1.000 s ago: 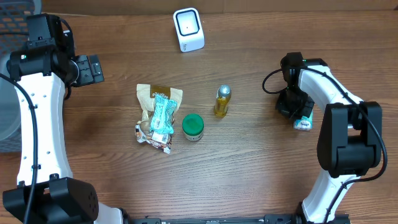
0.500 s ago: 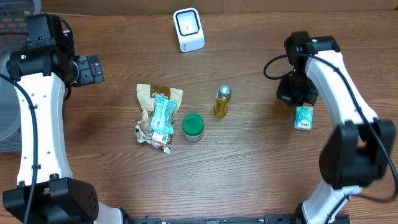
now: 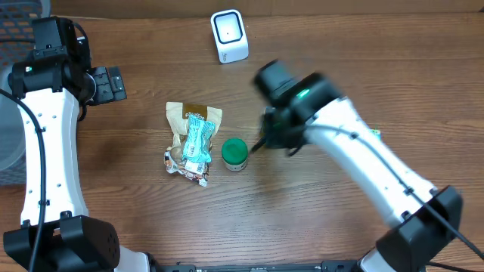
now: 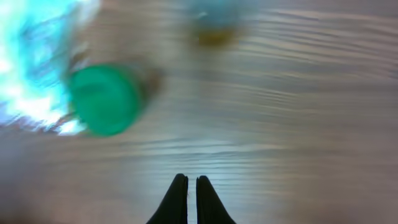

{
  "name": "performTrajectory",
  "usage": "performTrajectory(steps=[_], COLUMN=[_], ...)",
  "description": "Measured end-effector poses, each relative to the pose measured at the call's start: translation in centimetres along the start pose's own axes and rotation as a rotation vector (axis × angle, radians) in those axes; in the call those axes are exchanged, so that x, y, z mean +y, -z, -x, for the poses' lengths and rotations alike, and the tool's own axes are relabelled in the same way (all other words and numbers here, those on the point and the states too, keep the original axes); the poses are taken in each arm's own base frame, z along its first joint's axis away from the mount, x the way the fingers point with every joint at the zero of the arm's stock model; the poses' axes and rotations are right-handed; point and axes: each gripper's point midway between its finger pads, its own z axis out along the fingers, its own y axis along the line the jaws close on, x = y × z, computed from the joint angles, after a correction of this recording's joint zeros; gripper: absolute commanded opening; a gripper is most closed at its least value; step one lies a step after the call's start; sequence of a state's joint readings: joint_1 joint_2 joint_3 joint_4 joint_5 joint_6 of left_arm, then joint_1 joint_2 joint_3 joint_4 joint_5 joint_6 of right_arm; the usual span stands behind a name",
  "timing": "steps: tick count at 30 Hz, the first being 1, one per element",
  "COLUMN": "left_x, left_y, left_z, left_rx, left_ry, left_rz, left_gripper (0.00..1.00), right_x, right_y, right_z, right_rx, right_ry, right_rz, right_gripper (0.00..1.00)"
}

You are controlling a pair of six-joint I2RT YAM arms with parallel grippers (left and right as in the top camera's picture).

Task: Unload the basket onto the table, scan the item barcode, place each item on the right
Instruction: 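Swing the right gripper left over the green-lidded jar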

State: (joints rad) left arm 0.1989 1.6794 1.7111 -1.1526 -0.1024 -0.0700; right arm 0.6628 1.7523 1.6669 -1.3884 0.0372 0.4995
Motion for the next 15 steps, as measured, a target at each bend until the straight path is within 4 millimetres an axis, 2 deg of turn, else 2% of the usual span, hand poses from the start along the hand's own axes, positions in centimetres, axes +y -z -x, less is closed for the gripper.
performTrajectory(steps=[2, 5, 6, 7, 8, 9, 12, 15], left_x=[0.0, 0.0, 0.0, 0.0, 0.0, 0.0, 0.0, 0.0], left_y=[0.0, 0.0, 0.0, 0.0, 0.0, 0.0, 0.0, 0.0], left_z=[0.0, 0.0, 0.0, 0.0, 0.0, 0.0, 0.0, 0.0], left_rx=[0.0, 0.0, 0.0, 0.0, 0.0, 0.0, 0.0, 0.0], left_ry=[0.0, 0.0, 0.0, 0.0, 0.0, 0.0, 0.0, 0.0], left_rz=[0.0, 0.0, 0.0, 0.0, 0.0, 0.0, 0.0, 0.0], left_gripper=[1.0, 1.0, 1.0, 0.99, 0.99, 1.0, 1.0, 1.0], right_x=[3.6, 8.3, 9.5, 10.5, 11.2, 11.8, 12.6, 12.5], right_y=[0.1, 0.6, 0.7, 0.9, 1.0, 1.0, 1.0, 0.9], right_z=[-0.5, -1.1, -1.5, -2.0, -2.4, -2.7, -3.1, -3.1], right_rx=[-0.047, -0.117, -0.13, -0.142, -0.15, -0.157, -0.168, -0.171], right_ry=[0.066, 0.164, 0.188, 0.208, 0.229, 0.248, 0.272, 0.277], right_rz=[0.056, 0.137, 0.158, 0.173, 0.18, 0.185, 0.189, 0.18], right_gripper=[0.41, 0.53, 0.65, 0.84, 0.96, 1.0, 1.0, 1.0])
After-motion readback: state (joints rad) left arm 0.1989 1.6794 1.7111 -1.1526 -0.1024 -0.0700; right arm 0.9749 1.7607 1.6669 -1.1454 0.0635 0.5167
